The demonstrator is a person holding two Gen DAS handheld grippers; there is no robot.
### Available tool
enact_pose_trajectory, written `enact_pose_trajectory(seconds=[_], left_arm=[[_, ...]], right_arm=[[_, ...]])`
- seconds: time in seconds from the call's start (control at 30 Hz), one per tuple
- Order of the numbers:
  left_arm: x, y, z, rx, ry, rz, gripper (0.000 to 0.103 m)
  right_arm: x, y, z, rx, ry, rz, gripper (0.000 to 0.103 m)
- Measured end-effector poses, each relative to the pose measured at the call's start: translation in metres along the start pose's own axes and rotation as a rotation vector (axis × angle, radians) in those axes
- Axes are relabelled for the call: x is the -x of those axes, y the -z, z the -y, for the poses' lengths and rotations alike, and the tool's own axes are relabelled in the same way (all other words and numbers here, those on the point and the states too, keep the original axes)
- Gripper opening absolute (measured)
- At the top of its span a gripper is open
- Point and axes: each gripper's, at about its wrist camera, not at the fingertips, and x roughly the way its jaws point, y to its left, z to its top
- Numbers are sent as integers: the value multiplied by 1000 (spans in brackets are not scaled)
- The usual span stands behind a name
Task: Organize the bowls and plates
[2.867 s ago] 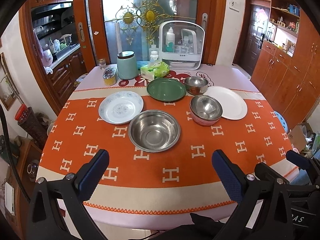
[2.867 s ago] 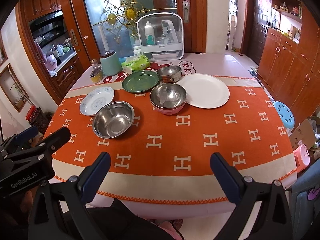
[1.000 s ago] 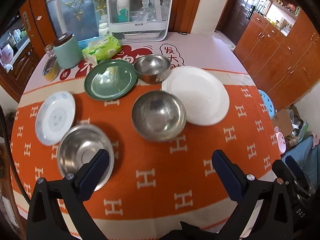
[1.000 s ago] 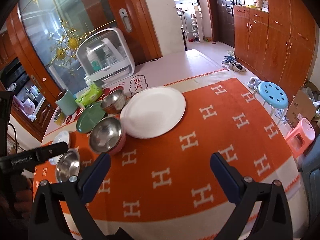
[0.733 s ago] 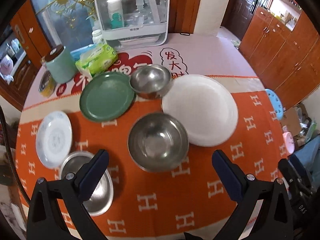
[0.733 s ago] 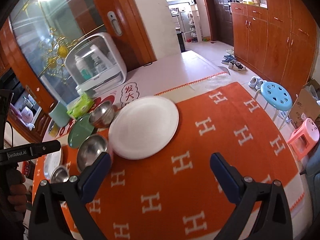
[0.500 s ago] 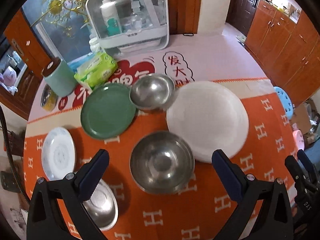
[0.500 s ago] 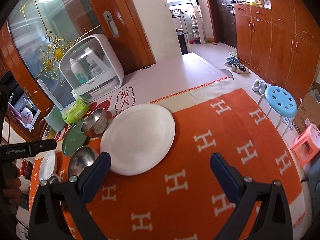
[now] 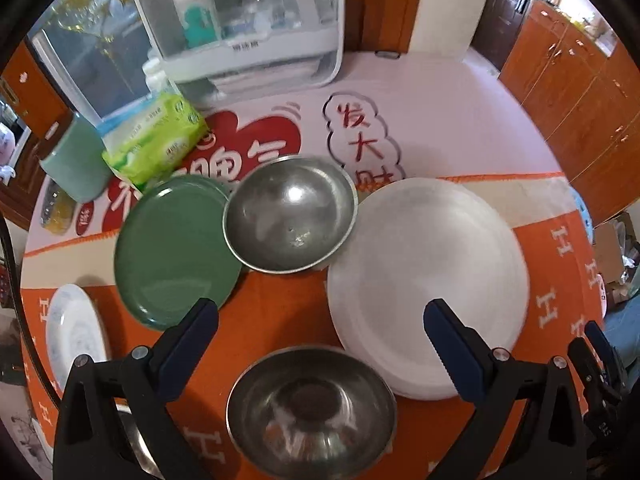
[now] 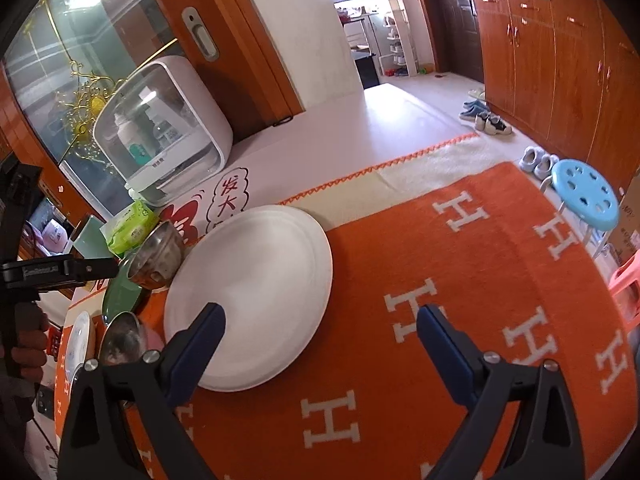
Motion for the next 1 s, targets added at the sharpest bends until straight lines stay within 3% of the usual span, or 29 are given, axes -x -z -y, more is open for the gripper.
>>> enact_pose_trajectory(seconds=[0.2, 0.6, 0.83, 0.97, 1.0], left_arm=[[-37, -10, 1, 26, 42, -75, 102], [-83, -15, 0, 23, 92, -184, 95], [-98, -13, -3, 58, 149, -229, 73], [-106, -9, -3, 69, 146, -254, 55], [-107, -10, -1, 70, 142, -256, 55]], right_arm=[[-23, 4, 7, -29, -55, -30, 94], [-68, 14, 0, -50, -107, -138, 74], [-71, 12, -5, -13, -84, -121, 66], [-72, 11, -7, 6, -71, -119, 58], [-72, 11, -8, 10, -69, -118, 58]])
